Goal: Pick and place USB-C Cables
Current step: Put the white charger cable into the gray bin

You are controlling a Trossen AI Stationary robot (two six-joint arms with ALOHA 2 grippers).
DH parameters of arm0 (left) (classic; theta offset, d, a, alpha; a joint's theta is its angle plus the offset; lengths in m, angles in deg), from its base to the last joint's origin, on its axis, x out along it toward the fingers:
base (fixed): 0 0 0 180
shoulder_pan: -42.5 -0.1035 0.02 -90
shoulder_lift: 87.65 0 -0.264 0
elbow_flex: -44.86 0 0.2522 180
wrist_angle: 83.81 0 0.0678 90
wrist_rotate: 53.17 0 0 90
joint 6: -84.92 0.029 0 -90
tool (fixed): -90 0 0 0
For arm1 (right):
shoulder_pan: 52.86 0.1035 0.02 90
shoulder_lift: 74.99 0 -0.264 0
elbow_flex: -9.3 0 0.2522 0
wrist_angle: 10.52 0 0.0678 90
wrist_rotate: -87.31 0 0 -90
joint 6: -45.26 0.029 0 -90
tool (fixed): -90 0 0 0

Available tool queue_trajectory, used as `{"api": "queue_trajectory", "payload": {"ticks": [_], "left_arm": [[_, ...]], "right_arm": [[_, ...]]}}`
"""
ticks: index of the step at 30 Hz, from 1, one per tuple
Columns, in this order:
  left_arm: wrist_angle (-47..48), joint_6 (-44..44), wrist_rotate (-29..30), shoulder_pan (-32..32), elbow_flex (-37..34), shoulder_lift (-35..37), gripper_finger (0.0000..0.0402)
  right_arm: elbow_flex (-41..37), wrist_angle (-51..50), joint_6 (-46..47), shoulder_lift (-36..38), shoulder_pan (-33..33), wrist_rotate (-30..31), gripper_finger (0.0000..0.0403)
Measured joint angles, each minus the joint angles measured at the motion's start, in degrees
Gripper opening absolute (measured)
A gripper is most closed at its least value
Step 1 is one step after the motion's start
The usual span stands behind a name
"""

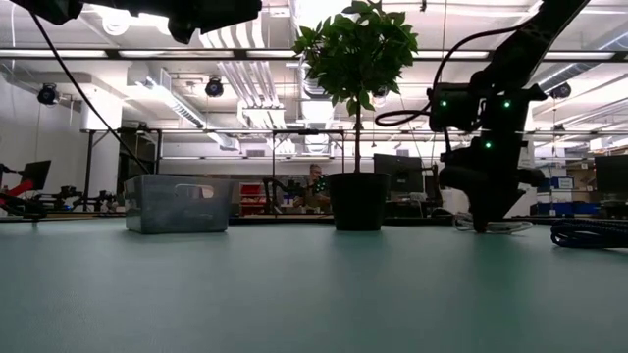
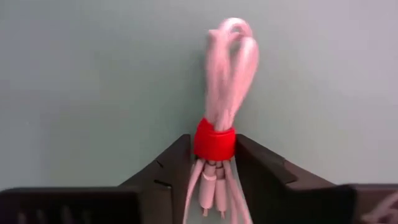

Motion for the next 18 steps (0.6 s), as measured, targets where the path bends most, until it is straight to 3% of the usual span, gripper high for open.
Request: {"api": "queue_trajectory", "payload": {"ticks": [8, 18], "left_arm": [[0.0, 0.0, 0.0, 0.0, 0.0, 0.0, 0.0114], [0.4, -3.1, 0.0, 0.0, -0.3, 0.0, 0.0114]], "right_arm": [[0.0, -0.2, 0.1, 0.1, 0.0, -1.0, 0.006], [-0.2, -0.9, -0.8, 2.2, 0.1, -2.1, 0.0054]]}}
